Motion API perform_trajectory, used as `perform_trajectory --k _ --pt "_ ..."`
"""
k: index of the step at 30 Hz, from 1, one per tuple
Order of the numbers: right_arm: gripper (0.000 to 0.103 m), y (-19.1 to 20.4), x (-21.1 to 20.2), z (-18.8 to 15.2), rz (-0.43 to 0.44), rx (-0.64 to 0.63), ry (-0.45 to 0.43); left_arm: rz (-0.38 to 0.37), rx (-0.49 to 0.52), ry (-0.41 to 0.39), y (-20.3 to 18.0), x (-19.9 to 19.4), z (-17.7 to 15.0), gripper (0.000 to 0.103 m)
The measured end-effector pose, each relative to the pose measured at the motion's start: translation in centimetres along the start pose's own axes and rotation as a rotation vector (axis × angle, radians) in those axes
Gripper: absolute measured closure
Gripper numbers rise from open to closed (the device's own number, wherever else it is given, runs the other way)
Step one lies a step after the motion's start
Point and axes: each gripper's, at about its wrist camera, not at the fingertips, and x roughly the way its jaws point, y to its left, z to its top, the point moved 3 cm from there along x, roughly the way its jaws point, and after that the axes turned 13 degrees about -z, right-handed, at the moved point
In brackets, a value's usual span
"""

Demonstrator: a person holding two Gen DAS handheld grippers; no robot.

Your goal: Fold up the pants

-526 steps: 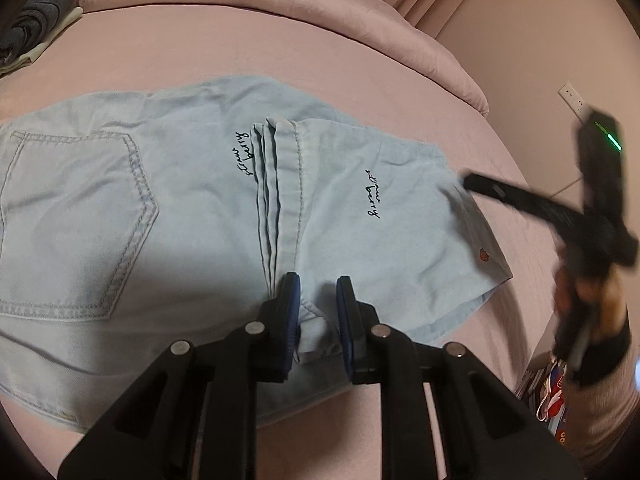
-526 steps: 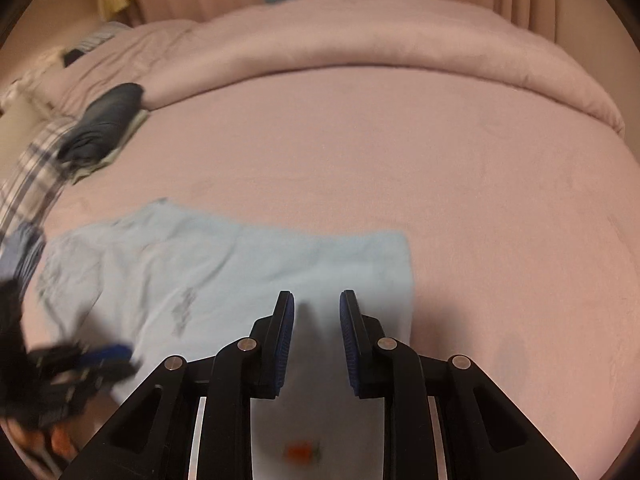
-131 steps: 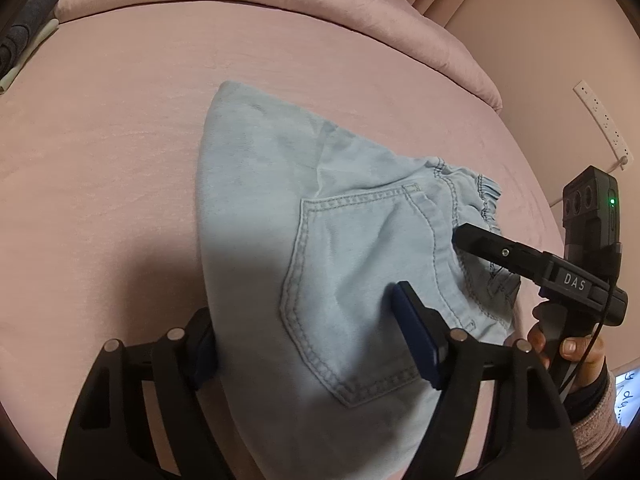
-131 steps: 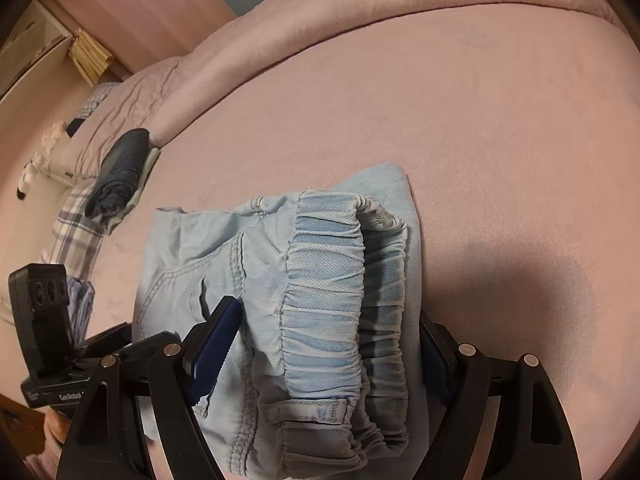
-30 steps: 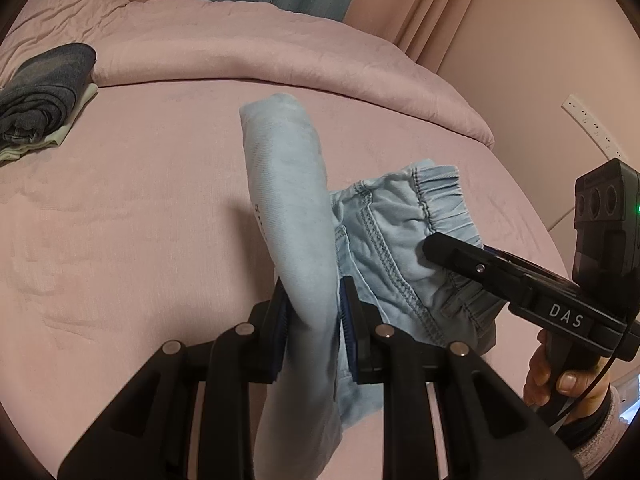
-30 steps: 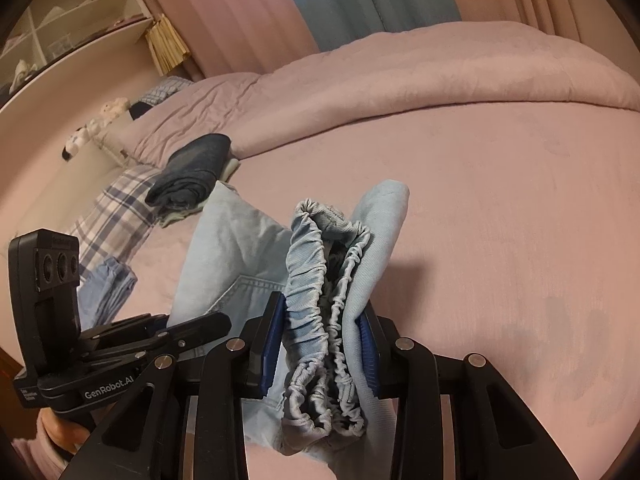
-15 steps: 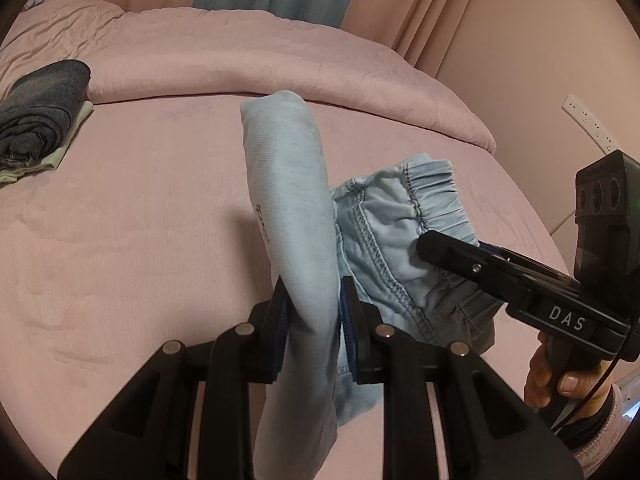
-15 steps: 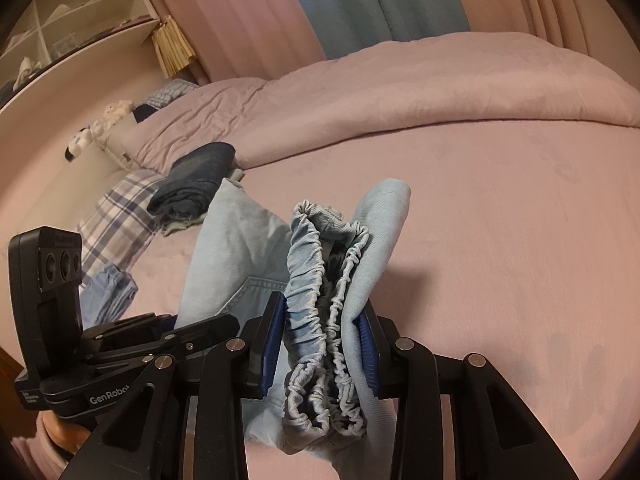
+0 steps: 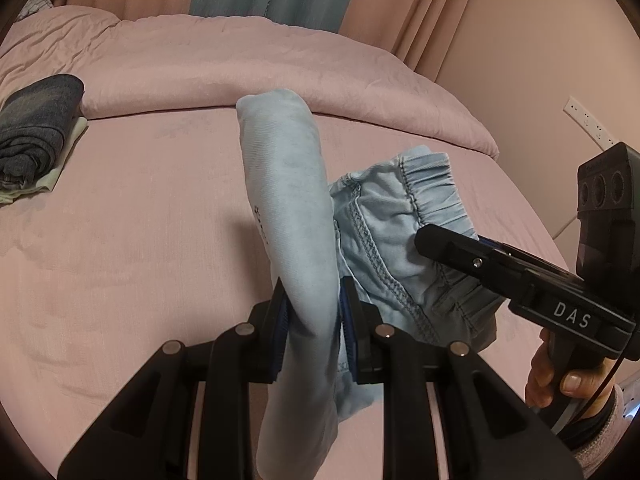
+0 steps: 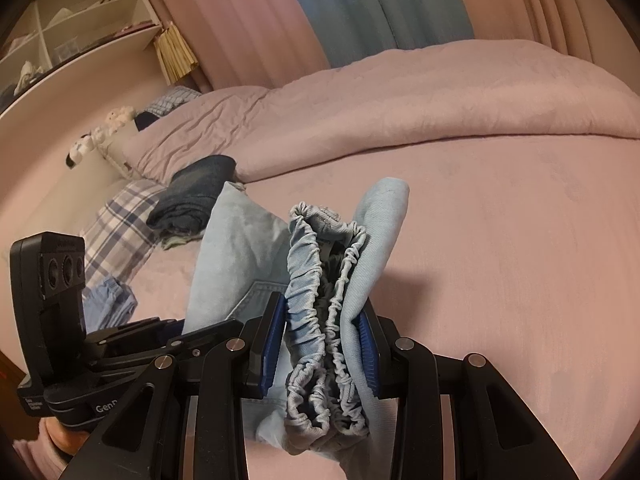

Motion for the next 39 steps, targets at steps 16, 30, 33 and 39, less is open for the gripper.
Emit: perform_trajectory --k 16,30,33,39 --pt "0.066 -0.3 1.9 2.6 0.000 0.012 -0.024 0.004 0.034 -0.003 1.1 2.1 3.5 0.082" --pt "0.066 -0.5 3.8 3.8 -0.009 0.018 -0.016 -0.001 0.039 0.004 1.6 3.6 4.7 0.082" --pt "0.066 -0.6 4.1 4.0 -0.010 0.016 -0.016 0.000 0.037 0.006 1.6 3.7 4.7 0.082" --pt "0.066 -0.7 4.7 3.8 -0.009 0.026 0.002 -0.002 0.020 0.028 1.9 4.2 4.3 0.082"
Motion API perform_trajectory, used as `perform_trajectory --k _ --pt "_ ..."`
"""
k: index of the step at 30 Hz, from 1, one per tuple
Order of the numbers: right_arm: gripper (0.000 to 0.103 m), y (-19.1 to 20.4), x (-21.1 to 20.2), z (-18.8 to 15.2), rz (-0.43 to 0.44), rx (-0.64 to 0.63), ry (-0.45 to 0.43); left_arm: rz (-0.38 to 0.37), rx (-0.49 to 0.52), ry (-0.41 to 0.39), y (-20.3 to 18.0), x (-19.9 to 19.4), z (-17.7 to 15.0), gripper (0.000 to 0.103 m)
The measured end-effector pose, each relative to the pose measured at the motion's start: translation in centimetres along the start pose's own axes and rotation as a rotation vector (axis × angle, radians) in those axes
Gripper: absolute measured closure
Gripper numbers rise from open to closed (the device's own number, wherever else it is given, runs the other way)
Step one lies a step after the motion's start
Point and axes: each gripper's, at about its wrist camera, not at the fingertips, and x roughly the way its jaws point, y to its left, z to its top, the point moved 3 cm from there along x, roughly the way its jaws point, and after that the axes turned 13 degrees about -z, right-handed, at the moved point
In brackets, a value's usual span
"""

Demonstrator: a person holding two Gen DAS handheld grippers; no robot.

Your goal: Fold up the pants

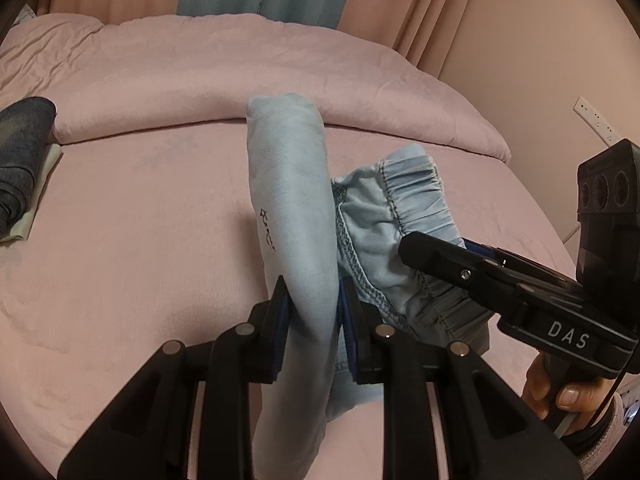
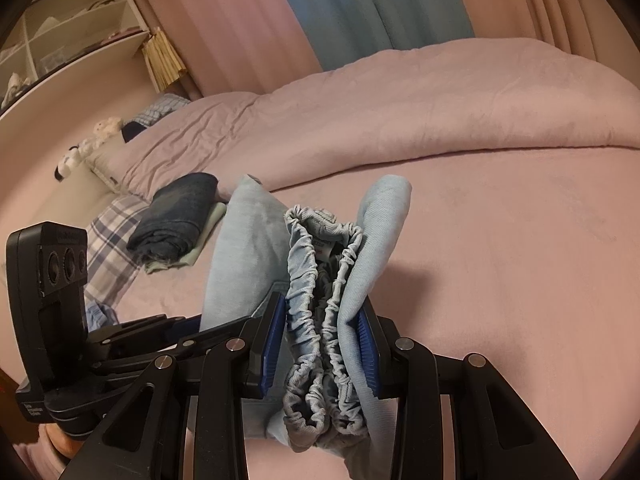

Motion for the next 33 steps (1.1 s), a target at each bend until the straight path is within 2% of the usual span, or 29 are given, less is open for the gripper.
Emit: perform_trajectory --k 12,24,26,33 --pt "0.066 -0.8 1.7 0.2 -0.011 0.025 0.055 0.017 -0.014 0.030 1.0 1.2 0.4 0.081" --pt "0.066 -2.9 3.6 -0.3 -0.063 0.090 0.114 0.151 -0.001 0.082 3.4 2.7 -0.2 0.080" --pt "0.060 -3.2 3.8 -0.4 -0.077 0.096 0.121 0.174 -0.007 0.089 3.9 2.8 -0.4 0.080" --pt "0.049 -5.3 5.1 -1.1 -0.161 0.133 0.165 0.245 -0.022 0.119 6.0 3.6 -1.4 0.067"
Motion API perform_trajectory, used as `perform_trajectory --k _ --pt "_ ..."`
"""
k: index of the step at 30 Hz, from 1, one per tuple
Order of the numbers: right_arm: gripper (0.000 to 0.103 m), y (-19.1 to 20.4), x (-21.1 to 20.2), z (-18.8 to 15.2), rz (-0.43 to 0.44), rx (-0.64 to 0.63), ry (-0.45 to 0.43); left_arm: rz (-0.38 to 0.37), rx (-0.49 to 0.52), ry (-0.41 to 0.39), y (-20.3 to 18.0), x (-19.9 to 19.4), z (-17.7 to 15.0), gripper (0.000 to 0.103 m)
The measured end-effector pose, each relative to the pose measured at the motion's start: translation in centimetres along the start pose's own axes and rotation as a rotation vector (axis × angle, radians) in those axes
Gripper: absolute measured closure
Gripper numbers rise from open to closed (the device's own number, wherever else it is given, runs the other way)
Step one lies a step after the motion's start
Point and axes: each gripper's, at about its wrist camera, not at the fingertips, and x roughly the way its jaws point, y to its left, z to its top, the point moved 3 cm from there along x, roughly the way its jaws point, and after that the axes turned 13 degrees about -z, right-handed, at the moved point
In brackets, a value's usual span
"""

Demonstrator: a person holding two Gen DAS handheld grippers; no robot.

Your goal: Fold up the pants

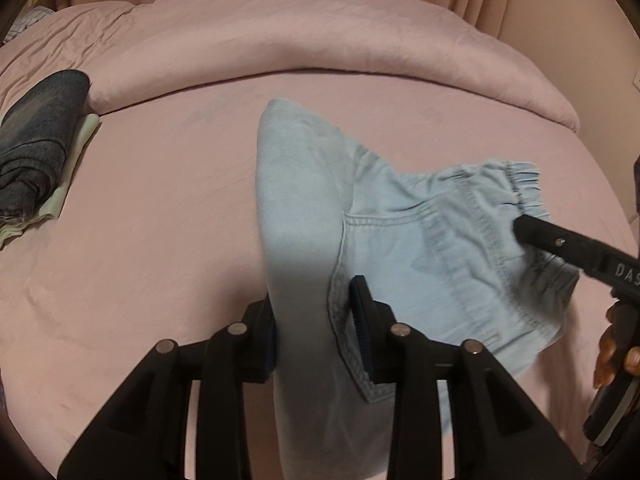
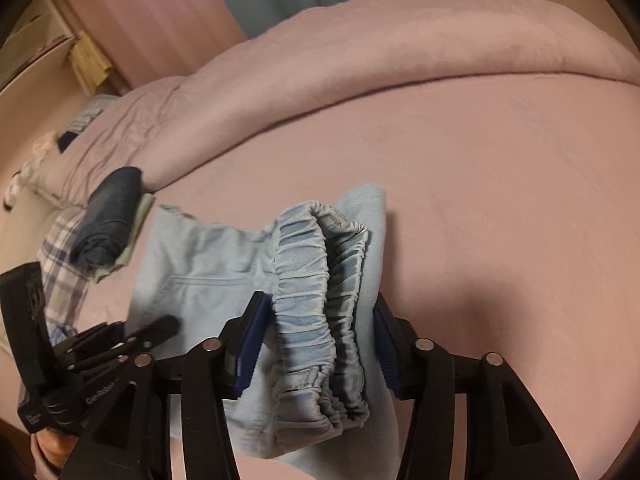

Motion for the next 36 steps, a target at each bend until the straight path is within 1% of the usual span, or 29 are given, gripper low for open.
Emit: perform_trajectory --k 2,4,8,13,15,19,24,27,29,32,35,36 --pt "0.041 -0.7 0.4 -0.2 -0.030 0.008 0.007 0.014 0.006 0.006 0.2 0.3 -0.2 0.063" --pt "0.039 -1.0 0.4 -0.4 -0.067 -0.005 -0.002 0.029 0.016 0.007 0.2 0.5 -0.4 0.061" --pt "0.037 -1.4 0.4 -0.5 -0.079 -0.011 -0.004 0.034 0.014 0.008 0.5 0.5 -0.5 0.058" --pt "0.030 -1.8 0.6 -0.8 -0.104 -0.018 -0.004 0.055 0.006 0.016 1.1 1.0 -0.8 0.045" --pt "0.030 -2.3 0.8 -1.0 -0.101 -0.007 0.004 0.055 -0.002 0.015 1.3 1.1 -0.8 0.042" --pt "0.027 -2.8 0.9 -1.3 -0.108 -0.006 0.011 0.079 -0.006 0.015 1.6 1.3 -0.9 0.032" --pt "0.027 -2.5 0.2 -1.1 -0.126 -0.026 0.003 0.069 -0.030 0.019 1.9 1.1 -1.1 0.028" --pt "0.027 -2.0 -1.0 -1.0 -0.152 -0.045 -0.029 0.063 -0.042 0.021 1.9 0.7 -1.2 0.028" --pt "0.027 -1.8 -1.4 -1.0 -0.147 -0.050 -0.042 0.059 -0.049 0.021 1.9 0.4 -1.2 0.028" --pt "0.027 -1.8 -1.6 -1.2 -0.139 -0.067 -0.031 0.050 -0.061 0.017 1.9 -0.1 -1.5 0.028" --pt "0.027 -1.6 -0.8 -2.1 -0.176 -0.117 0.004 0.054 -0.057 0.016 1.8 0.0 -1.9 0.025" --pt "0.027 -1.6 -0.3 -2.6 -0.190 -0.136 0.020 0.062 -0.053 0.017 1.8 0.1 -2.0 0.023"
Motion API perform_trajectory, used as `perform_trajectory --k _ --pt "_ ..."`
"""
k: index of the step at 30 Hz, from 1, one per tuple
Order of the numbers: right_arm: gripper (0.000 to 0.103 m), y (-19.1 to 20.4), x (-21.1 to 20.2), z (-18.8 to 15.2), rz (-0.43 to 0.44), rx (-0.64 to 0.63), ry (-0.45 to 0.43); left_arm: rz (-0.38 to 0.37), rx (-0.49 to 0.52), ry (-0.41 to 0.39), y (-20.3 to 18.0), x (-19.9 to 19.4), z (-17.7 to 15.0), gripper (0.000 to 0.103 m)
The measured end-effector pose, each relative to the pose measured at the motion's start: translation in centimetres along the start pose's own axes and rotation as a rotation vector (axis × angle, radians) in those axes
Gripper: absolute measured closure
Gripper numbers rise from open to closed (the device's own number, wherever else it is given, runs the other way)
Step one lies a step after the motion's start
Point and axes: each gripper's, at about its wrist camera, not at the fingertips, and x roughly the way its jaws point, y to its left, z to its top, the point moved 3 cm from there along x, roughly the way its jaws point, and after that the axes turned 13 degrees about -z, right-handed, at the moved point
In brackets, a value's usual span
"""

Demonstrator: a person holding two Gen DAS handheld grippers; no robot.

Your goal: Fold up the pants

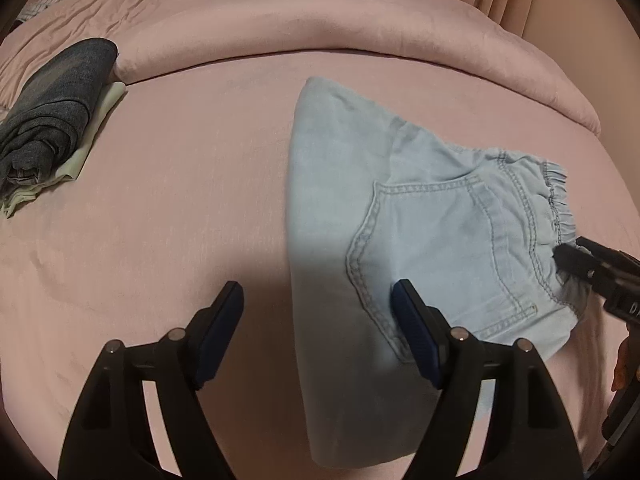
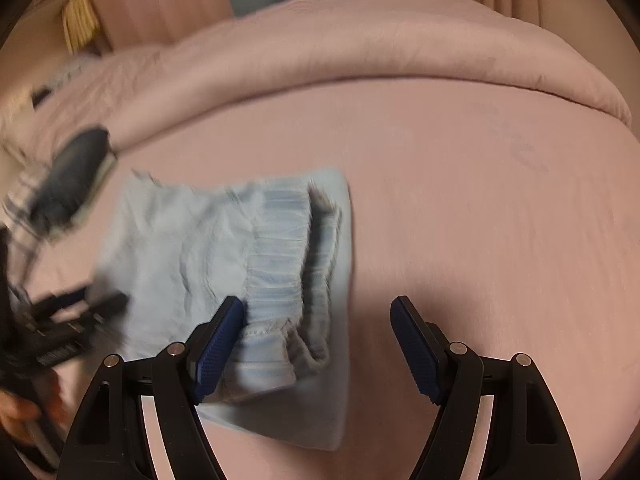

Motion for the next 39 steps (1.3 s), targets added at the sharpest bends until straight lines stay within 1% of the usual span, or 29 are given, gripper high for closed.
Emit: perform_trajectory --k 3,6,10,12,13,16,17,20,25,31,33,36,39 --pt "0.026 -0.2 0.6 -0.5 0.018 0.021 0.020 0.001 -0.011 0.005 0.4 0.3 0.1 0.019" --pt "0.025 -0.4 0.6 -0.6 0.016 0.030 0.021 -0.013 -0.032 0.002 0.5 -0.2 0.1 0.019" --pt "0.025 -0.4 -0.8 -0.4 0.023 0.041 -0.009 -0.017 0.005 -0.013 -0.4 -1.4 -0.7 0.019" --pt "0.025 -0.4 -1.5 -0.5 0.047 0.045 -0.030 -0.022 0.015 -0.015 -0.6 -1.5 -1.1 0.019" --pt "0.025 -0.2 -1.4 -0.6 0.052 0.039 -0.028 -0.018 0.018 -0.015 -0.6 -1.4 -1.2 0.019" --pt "0.025 0.5 0.3 -1.4 0.032 0.007 0.024 -0.023 0.002 -0.006 -0.3 -0.7 -1.4 0.019" --pt "0.024 0.6 0.7 -1.6 0.044 0.009 0.034 -0.021 0.000 -0.005 -0.3 -0.6 -1.4 0.019" --pt "0.022 0.8 1.2 -1.8 0.037 0.008 0.031 -0.023 -0.013 0.000 -0.2 -0.4 -1.3 0.019" --pt "0.022 1.0 0.5 -1.8 0.028 0.006 0.037 0.009 -0.015 -0.012 -0.8 -1.4 -1.2 0.019" --pt "0.022 0.9 -1.1 -2.1 0.027 0.014 0.021 0.041 -0.027 -0.016 -1.3 -2.8 -1.6 0.019" --pt "0.022 0.9 -1.5 -2.1 0.027 0.015 0.014 0.032 -0.041 -0.011 -1.3 -3.1 -1.8 0.019" --pt "0.022 0.7 -2.3 -2.1 0.030 0.022 0.006 0.048 -0.056 -0.009 -1.6 -3.9 -2.1 0.018" --pt "0.022 0.5 -3.2 -2.3 0.030 0.024 -0.008 0.046 -0.072 -0.008 -2.0 -4.8 -2.6 0.017"
